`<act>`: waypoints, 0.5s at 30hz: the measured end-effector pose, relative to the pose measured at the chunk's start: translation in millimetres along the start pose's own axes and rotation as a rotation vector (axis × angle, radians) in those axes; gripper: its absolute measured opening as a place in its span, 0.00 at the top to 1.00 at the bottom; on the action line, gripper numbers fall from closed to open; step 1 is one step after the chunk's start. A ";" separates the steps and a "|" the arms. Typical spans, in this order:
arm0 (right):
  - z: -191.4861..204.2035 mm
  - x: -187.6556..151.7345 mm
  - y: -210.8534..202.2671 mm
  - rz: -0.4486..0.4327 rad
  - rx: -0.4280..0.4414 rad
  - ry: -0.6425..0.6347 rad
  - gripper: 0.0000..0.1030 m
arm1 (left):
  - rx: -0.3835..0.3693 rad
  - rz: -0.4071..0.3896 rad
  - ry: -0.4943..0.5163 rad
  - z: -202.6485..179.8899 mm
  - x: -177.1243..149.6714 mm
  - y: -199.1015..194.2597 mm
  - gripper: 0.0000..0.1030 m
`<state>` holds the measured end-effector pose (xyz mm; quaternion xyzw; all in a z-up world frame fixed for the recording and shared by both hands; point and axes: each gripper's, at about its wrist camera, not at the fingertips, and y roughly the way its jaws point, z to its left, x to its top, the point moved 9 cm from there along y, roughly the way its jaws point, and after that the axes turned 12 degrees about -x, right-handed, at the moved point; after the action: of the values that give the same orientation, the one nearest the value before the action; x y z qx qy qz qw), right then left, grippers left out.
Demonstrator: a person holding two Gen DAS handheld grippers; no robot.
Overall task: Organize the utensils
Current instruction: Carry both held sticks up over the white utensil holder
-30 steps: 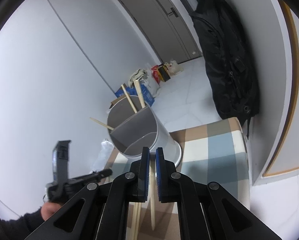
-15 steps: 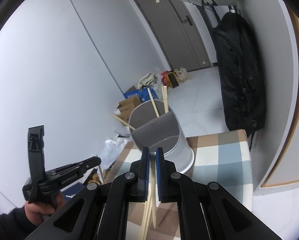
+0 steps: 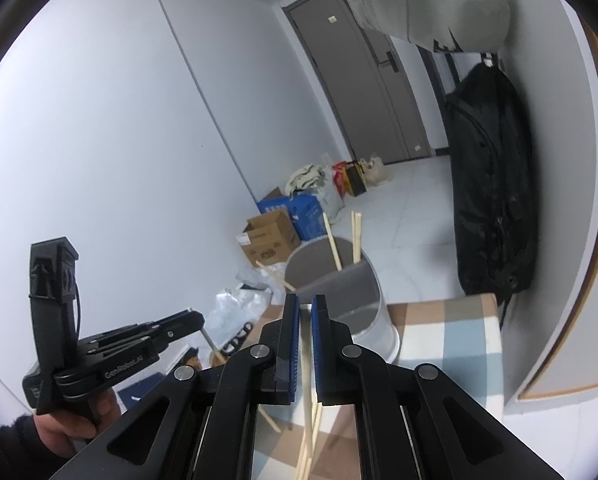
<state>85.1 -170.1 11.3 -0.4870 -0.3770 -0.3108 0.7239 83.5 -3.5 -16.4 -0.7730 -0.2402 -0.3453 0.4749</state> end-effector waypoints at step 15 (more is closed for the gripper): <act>8.8 76.0 -4.5 -0.083 0.033 0.004 0.95 | -0.020 -0.070 0.028 -20.5 63.7 -20.2 0.99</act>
<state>119.0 -169.6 80.0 -0.4584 -0.4005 -0.3355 0.7189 104.3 -10.4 49.9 -0.7641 -0.2570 -0.3748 0.4579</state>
